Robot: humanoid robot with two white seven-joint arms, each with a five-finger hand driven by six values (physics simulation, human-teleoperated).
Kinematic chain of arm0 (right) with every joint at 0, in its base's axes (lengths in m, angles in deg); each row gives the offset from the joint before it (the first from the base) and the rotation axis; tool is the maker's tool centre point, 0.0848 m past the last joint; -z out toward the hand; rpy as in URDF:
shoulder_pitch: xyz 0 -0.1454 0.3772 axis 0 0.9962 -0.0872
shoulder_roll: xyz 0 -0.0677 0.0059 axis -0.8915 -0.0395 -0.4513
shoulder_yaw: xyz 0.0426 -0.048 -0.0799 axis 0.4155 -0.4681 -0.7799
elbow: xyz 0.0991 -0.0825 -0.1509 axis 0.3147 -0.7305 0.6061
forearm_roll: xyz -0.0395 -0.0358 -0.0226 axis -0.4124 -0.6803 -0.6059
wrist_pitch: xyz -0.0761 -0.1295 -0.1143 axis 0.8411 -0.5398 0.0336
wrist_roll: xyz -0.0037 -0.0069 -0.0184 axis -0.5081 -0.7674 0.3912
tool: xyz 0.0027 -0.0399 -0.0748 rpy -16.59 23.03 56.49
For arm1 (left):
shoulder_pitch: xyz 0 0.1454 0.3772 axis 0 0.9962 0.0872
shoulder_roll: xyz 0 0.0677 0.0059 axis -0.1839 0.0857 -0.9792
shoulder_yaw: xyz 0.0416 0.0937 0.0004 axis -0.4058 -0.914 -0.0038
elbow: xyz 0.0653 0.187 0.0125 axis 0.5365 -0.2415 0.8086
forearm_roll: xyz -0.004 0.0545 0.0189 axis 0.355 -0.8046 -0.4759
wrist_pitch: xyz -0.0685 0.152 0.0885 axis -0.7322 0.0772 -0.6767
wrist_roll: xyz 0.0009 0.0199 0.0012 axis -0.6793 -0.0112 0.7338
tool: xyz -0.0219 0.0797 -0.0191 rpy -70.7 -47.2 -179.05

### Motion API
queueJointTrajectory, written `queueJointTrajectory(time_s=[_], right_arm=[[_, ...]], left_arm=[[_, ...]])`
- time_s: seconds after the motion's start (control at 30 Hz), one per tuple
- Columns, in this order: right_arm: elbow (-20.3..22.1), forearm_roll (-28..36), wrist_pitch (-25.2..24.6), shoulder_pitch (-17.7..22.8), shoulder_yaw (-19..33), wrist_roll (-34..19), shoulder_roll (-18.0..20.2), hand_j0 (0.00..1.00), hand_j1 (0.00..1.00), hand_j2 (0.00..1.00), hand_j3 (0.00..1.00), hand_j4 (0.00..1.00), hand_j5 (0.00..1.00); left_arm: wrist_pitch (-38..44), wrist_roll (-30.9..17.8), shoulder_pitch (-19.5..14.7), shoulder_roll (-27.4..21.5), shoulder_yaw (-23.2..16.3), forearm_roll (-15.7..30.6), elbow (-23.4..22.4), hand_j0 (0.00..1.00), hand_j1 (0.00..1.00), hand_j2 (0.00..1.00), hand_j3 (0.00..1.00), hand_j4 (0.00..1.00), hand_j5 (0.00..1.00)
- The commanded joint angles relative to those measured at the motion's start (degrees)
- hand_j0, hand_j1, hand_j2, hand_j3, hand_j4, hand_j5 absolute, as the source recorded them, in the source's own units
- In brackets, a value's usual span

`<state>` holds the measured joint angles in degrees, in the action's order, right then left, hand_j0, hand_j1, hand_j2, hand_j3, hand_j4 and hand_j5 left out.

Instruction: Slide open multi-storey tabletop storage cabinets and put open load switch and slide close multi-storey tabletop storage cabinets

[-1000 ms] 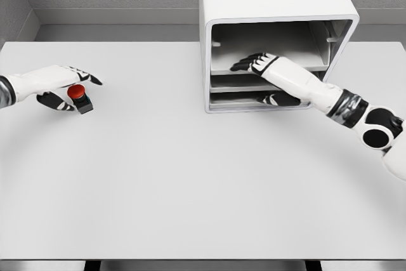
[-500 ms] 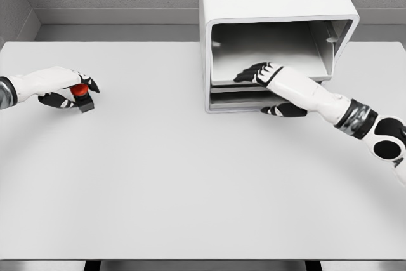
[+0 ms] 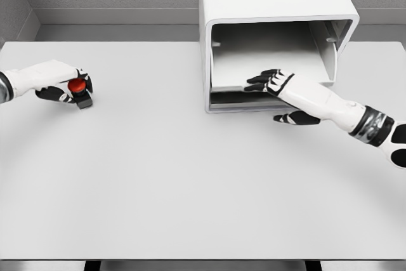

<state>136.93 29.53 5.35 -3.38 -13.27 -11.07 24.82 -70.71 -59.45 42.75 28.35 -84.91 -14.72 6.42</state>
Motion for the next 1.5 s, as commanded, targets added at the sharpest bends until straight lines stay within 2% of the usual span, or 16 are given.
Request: queueJointTrajectory(time_s=[0.0, 0.13, 0.47, 0.77, 0.9, 1.17, 1.47], right_arm=[[0.1, 0.7, 0.0, 0.2, 0.1, 0.1, 1.0, 0.91, 0.91, 0.91, 0.91, 0.91, 0.91], [2.7, 0.6, 0.0, 3.9, 4.4, -0.1, 1.5, 0.91, 0.91, 0.91, 0.91, 0.91, 0.91], [7.7, 0.7, 0.0, 6.9, 6.7, 0.0, 6.3, 0.91, 0.91, 0.91, 0.91, 0.91, 0.91], [10.1, 0.7, 0.0, 9.0, 6.8, 0.1, 8.0, 0.92, 0.92, 0.92, 0.92, 0.92, 0.92], [13.0, 0.7, 0.0, 14.1, 12.5, 0.0, 8.8, 0.92, 0.92, 0.92, 0.92, 0.92, 0.92], [15.5, 0.7, 0.0, 15.5, 13.6, 0.1, 11.2, 0.92, 0.92, 0.92, 0.92, 0.92, 0.92], [14.3, 2.7, 0.0, 14.3, 14.8, -0.4, 9.5, 0.89, 0.89, 0.89, 0.89, 0.89, 0.89]], left_arm=[[0.2, 0.0, 0.0, -0.1, 0.1, 0.5, 0.8, 0.47, 0.47, 0.47, 0.47, 0.47, 0.47], [0.2, 0.0, 0.0, -0.1, 0.1, 0.6, 3.1, 0.46, 0.46, 0.46, 0.46, 0.46, 0.46], [0.2, 0.0, 0.0, -0.1, 0.2, 0.8, 4.3, 0.43, 0.43, 0.43, 0.43, 0.43, 0.43], [0.2, 0.0, -0.1, -0.1, 0.8, 0.8, 7.3, 0.41, 0.41, 0.41, 0.41, 0.41, 0.41], [0.2, 0.0, -0.2, -0.1, 0.9, 0.9, 8.0, 0.41, 0.41, 0.41, 0.41, 0.41, 0.41], [0.2, 0.0, -0.1, -0.1, 0.9, 0.9, 9.4, 0.41, 0.41, 0.41, 0.41, 0.41, 0.41], [0.2, 0.0, 0.6, 0.1, 1.7, 0.8, 13.4, 0.41, 0.41, 0.41, 0.41, 0.41, 0.41]])
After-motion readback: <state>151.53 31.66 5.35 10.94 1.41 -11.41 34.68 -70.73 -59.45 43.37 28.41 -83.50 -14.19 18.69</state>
